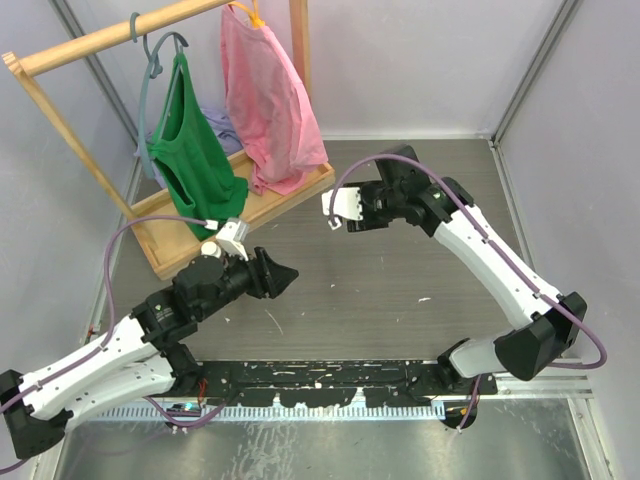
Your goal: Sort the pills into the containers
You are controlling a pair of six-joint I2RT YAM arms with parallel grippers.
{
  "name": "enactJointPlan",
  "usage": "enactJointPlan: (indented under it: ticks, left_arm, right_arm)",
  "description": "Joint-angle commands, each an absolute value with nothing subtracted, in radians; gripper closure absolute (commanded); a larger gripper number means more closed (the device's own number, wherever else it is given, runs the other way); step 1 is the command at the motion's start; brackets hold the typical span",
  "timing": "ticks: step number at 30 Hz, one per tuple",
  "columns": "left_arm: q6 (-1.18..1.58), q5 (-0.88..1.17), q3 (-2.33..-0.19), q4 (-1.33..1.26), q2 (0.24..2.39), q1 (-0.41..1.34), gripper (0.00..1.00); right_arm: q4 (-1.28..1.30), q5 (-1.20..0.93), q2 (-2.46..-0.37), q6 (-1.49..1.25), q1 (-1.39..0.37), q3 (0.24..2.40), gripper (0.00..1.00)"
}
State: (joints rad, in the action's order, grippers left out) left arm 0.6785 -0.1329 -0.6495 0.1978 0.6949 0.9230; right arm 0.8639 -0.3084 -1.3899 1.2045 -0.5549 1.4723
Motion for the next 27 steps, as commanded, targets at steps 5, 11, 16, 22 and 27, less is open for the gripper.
enactJointPlan:
  ticks: [5,11,16,22,27]
  left_arm:
    - [0.639,-0.156,-0.689,0.139,0.69,0.923,0.42]
    - [0.604,-0.184,-0.682,0.145,0.687,0.924,0.42]
    - [0.613,-0.163,-0.63,0.06,0.67,0.924,0.42]
    - [0.617,-0.12,-0.578,0.028,0.615,0.924,0.42]
    - [0.623,-0.091,-0.547,-0.012,0.576,0.923,0.42]
  right_arm:
    - [0.784,-0.003,-1.354,1.335,-0.613,1.507,0.8]
    - [0.734,-0.055,-1.294,1.388,-0.615,1.469,0.79]
    - [0.67,-0.133,-1.181,1.461,-0.665,1.381,0.8]
    - [0.471,-0.265,-0.986,1.58,-0.697,1.145,0.8]
    - [0.405,-0.267,-0.928,1.578,-0.727,1.064,0.8]
